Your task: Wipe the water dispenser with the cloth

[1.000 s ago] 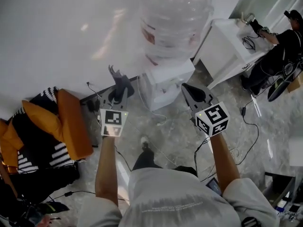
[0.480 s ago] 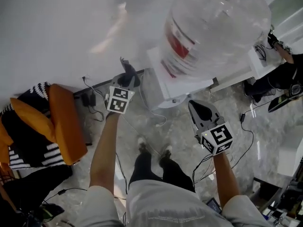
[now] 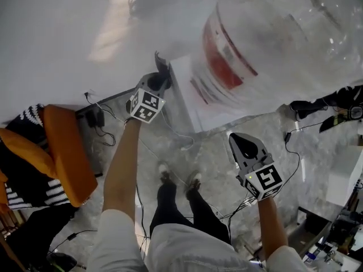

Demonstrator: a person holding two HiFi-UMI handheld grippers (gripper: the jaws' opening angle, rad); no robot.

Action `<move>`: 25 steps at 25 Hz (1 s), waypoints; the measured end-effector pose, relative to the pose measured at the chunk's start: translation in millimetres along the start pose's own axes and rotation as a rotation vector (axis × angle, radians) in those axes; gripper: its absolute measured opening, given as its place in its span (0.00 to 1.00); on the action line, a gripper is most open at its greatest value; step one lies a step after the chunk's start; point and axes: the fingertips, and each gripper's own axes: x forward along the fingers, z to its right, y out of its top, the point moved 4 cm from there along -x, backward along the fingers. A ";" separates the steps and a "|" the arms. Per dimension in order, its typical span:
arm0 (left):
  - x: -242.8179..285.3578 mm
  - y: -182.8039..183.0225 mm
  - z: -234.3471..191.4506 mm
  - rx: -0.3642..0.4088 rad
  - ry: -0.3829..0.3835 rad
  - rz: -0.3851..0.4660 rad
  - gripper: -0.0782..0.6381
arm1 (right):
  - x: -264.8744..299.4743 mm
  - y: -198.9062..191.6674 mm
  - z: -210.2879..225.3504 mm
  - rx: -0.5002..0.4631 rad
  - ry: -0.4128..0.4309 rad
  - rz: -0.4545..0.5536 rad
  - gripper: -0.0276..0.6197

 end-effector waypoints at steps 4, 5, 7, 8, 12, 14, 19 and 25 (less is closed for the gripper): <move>13.3 0.3 17.9 0.118 -0.059 0.001 0.19 | 7.5 -5.9 4.3 0.001 0.016 -0.008 0.06; 12.6 -1.8 21.1 0.112 -0.068 0.009 0.19 | 8.7 -8.0 4.5 0.008 0.016 -0.005 0.06; 8.5 -8.1 31.1 0.105 -0.096 0.024 0.19 | 10.6 -12.9 3.1 0.020 0.018 0.001 0.06; 6.6 -12.4 38.0 0.104 -0.115 0.026 0.19 | 11.5 -15.4 1.7 0.022 0.021 -0.002 0.06; 8.8 -37.5 69.5 0.073 -0.196 -0.004 0.19 | 14.2 -28.5 -4.5 0.028 0.037 -0.023 0.06; 16.7 -57.7 83.0 0.052 -0.209 -0.048 0.19 | 16.2 -35.7 -7.6 0.027 0.042 -0.037 0.06; 49.0 -113.7 112.6 0.006 -0.222 -0.185 0.19 | 22.0 -51.5 -12.6 0.039 0.030 -0.042 0.06; 58.8 -162.6 149.8 -0.186 -0.312 -0.195 0.19 | 20.5 -76.5 -15.9 0.048 0.001 -0.076 0.06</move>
